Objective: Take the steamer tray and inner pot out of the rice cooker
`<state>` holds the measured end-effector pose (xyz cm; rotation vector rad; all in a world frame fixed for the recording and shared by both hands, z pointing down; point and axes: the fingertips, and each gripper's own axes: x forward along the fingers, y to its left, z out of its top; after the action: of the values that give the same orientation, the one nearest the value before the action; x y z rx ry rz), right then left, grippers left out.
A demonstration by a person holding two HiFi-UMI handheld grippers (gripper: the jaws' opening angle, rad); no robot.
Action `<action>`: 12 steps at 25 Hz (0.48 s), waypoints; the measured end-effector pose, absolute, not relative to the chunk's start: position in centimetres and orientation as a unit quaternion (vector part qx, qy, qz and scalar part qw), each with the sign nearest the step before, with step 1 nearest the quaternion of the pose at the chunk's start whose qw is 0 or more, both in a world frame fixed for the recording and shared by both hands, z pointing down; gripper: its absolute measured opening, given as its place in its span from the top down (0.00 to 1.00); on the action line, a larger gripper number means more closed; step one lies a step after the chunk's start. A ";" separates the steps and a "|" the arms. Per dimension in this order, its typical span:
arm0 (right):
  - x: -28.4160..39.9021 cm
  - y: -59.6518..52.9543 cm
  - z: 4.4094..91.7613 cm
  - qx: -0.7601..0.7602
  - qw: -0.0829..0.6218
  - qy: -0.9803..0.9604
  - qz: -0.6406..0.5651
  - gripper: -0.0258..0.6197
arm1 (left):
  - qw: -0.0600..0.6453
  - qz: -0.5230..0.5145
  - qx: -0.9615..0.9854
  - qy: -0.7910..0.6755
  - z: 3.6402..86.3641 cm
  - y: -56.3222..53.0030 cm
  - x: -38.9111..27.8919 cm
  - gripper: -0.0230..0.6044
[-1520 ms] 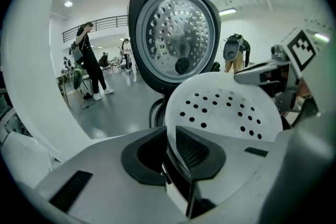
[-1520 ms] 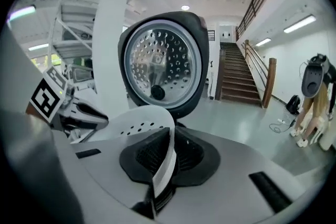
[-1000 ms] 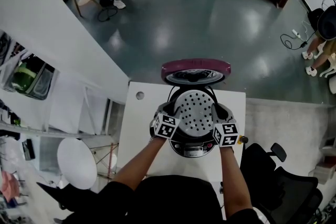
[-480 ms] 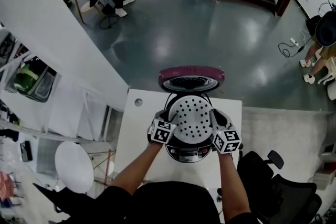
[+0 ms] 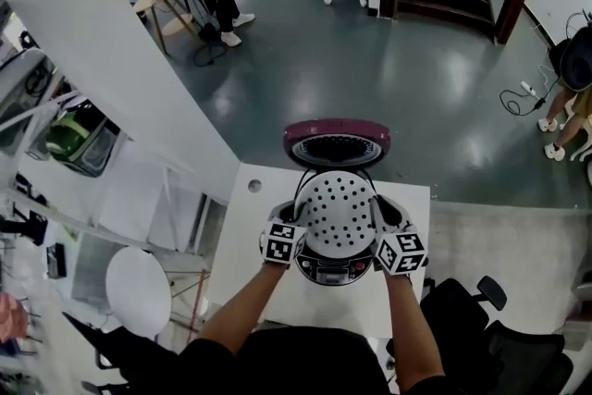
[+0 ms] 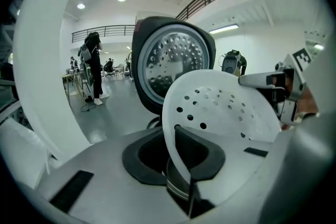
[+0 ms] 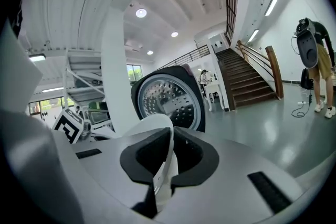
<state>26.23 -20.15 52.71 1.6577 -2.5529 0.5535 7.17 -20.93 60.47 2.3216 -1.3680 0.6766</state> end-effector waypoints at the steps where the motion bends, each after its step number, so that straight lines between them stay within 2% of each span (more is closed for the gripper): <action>1: 25.9 -19.9 52.5 0.530 0.023 -0.828 0.181 0.94 | 0.182 0.237 0.817 -0.494 59.8 -20.4 6.7 0.90; 5: 23.1 -19.2 51.3 0.498 0.011 -0.846 0.192 0.94 | 0.176 0.214 0.796 -0.539 56.7 -18.8 3.3 0.92; 12: 13.5 -17.8 49.8 0.441 0.033 -0.877 0.187 0.94 | 0.183 0.181 0.758 -0.599 53.0 -14.6 -6.3 0.94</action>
<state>13.51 -17.75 49.79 1.3579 -2.6991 0.5756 -6.26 -14.61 52.96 2.1392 -1.6889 0.5097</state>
